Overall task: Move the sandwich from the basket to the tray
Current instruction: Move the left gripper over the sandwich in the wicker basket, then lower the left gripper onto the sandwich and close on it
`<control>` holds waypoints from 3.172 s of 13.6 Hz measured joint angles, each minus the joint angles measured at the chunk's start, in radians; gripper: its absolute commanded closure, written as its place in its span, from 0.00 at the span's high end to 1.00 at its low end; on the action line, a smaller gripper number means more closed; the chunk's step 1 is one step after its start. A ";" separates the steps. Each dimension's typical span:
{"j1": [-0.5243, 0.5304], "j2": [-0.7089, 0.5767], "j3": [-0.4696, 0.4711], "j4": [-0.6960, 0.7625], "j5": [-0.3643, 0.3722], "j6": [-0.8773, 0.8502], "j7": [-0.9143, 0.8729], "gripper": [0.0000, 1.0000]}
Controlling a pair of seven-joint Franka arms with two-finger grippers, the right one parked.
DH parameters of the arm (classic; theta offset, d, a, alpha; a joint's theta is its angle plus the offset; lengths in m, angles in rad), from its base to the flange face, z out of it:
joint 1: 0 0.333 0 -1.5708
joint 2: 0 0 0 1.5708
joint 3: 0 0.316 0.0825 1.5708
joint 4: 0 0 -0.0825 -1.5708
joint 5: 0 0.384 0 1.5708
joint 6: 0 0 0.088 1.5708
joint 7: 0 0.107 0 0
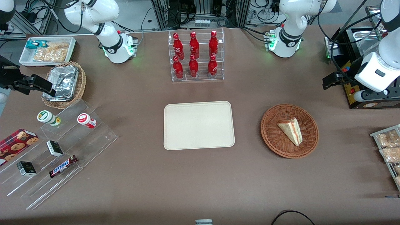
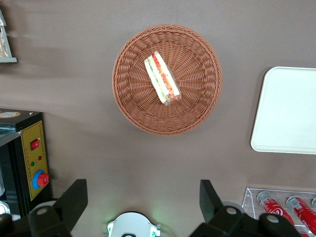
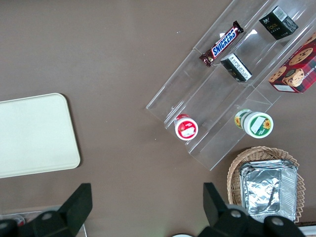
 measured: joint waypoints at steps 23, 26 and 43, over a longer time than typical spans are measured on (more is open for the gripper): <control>-0.028 0.122 0.000 -0.514 0.014 0.639 -0.223 1.00; -0.046 0.123 0.000 -0.592 0.015 0.781 -0.412 1.00; -0.051 0.232 0.002 -0.655 0.015 0.990 -0.637 0.11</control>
